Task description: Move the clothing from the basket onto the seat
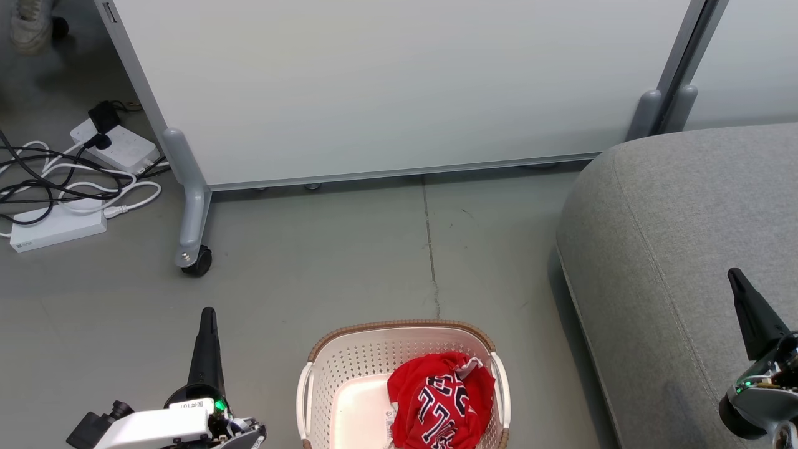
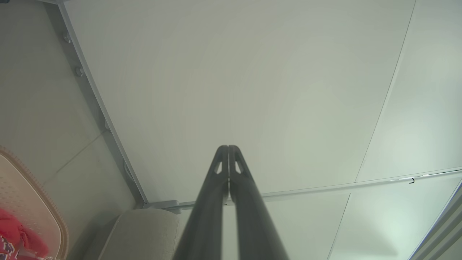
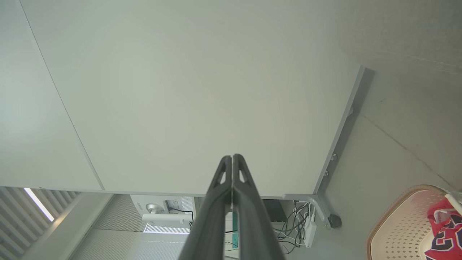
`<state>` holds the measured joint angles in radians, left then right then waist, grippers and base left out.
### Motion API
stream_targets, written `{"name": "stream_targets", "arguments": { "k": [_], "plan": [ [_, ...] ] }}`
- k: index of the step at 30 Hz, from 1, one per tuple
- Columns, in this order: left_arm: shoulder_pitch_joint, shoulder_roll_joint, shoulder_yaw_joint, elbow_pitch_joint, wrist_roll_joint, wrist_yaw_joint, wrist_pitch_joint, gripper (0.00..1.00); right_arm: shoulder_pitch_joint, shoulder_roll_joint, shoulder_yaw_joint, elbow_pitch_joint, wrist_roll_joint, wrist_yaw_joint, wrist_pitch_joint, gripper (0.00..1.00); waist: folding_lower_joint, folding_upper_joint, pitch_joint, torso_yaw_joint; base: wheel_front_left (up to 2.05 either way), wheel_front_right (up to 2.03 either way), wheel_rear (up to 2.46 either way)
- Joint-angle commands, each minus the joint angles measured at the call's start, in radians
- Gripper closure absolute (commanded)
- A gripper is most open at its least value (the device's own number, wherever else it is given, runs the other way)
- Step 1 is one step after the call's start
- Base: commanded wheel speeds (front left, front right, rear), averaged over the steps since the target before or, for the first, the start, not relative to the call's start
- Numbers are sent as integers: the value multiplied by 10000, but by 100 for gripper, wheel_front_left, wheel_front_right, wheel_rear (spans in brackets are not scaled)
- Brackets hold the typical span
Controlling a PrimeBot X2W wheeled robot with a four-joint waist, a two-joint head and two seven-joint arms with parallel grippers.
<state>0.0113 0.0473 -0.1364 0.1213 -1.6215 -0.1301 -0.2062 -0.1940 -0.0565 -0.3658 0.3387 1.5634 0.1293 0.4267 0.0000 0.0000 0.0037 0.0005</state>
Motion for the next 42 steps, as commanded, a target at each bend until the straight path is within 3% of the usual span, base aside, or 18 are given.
{"name": "stream_targets", "arguments": {
  "k": [1, 25, 26, 42],
  "plan": [
    [-181, 32, 31, -23, -39, -51, -13, 100, -61, -24, -16, 6, -56, 28, 31, 100, 0, 0, 0, 0, 0, 0, 0],
    [-182, 32, 31, -23, -39, -51, -13, 100, -62, -23, -18, 6, -58, 28, 32, 100, 0, 0, 0, 0, 0, 0, 0],
    [11, -2, -4, 27, 2, 4, 2, 0, 14, 8, -1, 23, 0, 0, -5, 0, 0, 0, 0, 0, 0, 0, 0],
    [-518, 121, -213, 346, 424, 5, -58, 0, 131, -95, 995, -302, -638, 4, -1318, 0, 0, 0, 14, -2, 0, 0, 0]
  ]
}}
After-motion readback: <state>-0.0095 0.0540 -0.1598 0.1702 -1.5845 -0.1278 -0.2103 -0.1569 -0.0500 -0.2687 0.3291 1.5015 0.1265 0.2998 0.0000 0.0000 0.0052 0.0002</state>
